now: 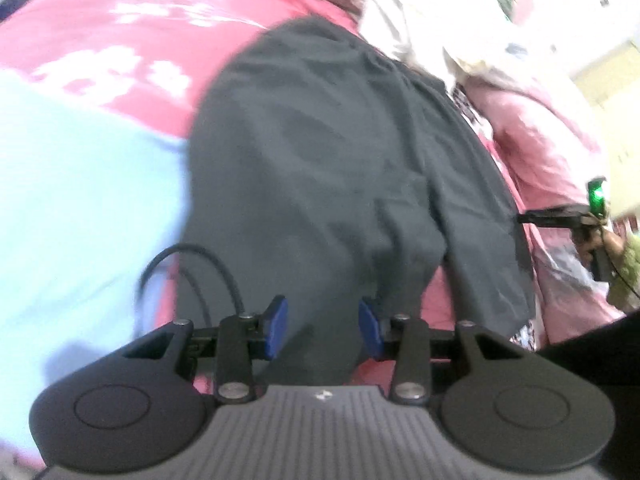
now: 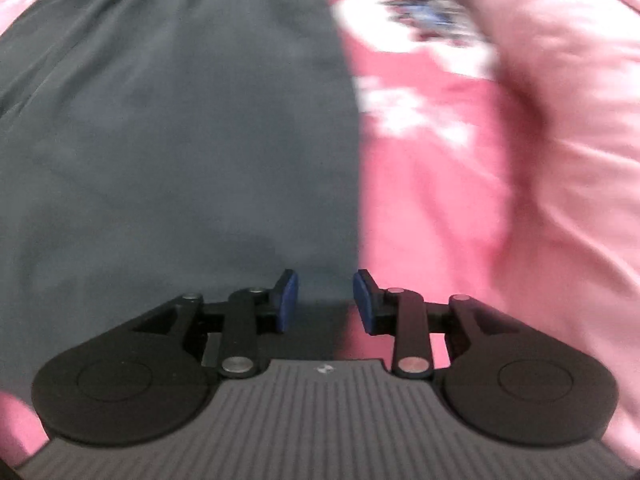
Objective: Fold clothes
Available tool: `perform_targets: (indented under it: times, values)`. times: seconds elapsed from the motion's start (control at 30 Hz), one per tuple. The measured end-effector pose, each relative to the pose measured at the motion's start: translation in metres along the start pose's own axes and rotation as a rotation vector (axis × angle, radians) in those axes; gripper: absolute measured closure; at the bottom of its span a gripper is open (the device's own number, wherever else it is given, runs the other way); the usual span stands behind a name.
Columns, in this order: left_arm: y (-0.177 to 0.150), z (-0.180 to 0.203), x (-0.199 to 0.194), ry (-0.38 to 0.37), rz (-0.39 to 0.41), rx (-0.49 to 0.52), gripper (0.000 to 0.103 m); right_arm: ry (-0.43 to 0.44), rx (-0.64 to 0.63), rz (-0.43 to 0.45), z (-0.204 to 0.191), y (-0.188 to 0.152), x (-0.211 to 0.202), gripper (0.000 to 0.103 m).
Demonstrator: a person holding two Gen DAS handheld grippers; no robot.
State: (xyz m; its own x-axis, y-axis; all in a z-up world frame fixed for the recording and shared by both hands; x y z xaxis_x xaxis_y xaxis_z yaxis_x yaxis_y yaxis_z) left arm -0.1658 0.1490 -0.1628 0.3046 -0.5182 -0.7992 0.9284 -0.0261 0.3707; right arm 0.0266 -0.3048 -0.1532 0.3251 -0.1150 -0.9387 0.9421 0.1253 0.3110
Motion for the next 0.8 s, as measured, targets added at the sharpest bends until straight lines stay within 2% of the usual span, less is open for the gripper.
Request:
perform_targets:
  times: [0.07, 0.13, 0.23, 0.3, 0.37, 0.47, 0.53, 0.6, 0.7, 0.8]
  values:
    - [-0.003, -0.005, -0.013, 0.02, 0.025, -0.01, 0.062, 0.004, 0.028, 0.05, -0.003, 0.011, -0.018, 0.074]
    - [-0.002, -0.009, -0.027, 0.035, 0.052, -0.012, 0.062, 0.075, 0.006, 0.128, -0.031, 0.027, -0.043, 0.073]
    - [-0.002, -0.012, -0.041, 0.012, 0.065, -0.028, 0.058, 0.326, -0.075, 0.174, -0.11, 0.04, -0.073, 0.072]
    - [-0.01, -0.01, -0.044, -0.015, 0.043, -0.045, 0.058, 0.508, -0.086, 0.138, -0.162, 0.035, -0.084, 0.071]
    - [-0.023, -0.01, -0.037, -0.009, 0.005, -0.046, 0.058, 0.653, -0.092, 0.05, -0.207, 0.019, -0.084, 0.071]
    - [-0.031, -0.016, -0.016, 0.055, -0.025, -0.118, 0.062, 0.703, -0.058, -0.034, -0.236, 0.0, -0.068, 0.071]
    - [-0.03, -0.026, -0.009, 0.104, 0.013, -0.189, 0.064, 0.729, -0.034, -0.088, -0.254, -0.012, -0.057, 0.071]
    - [-0.027, -0.039, -0.007, 0.189, 0.069, -0.246, 0.066, 0.754, -0.01, -0.142, -0.272, -0.024, -0.046, 0.071]
    - [-0.024, -0.058, -0.007, 0.269, 0.118, -0.321, 0.066, 0.757, 0.025, -0.124, -0.277, -0.033, -0.051, 0.071]
    - [-0.025, -0.075, -0.004, 0.3, 0.138, -0.38, 0.066, 0.762, 0.1, -0.115, -0.275, -0.038, -0.047, 0.07]
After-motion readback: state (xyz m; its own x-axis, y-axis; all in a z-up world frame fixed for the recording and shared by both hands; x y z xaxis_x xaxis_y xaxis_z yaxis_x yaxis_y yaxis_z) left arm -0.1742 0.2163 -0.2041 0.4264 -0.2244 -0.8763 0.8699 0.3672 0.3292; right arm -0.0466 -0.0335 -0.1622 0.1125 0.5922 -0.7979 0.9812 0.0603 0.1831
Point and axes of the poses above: each gripper's, at about its wrist camera, not at the fingertips, and x roughly the way its jaws point, z to its right, y to its top, the point moved 8 cm from there along x, roughly the way its jaws point, and after that the axes turned 5 degrees about x, right-handed, at the moved point
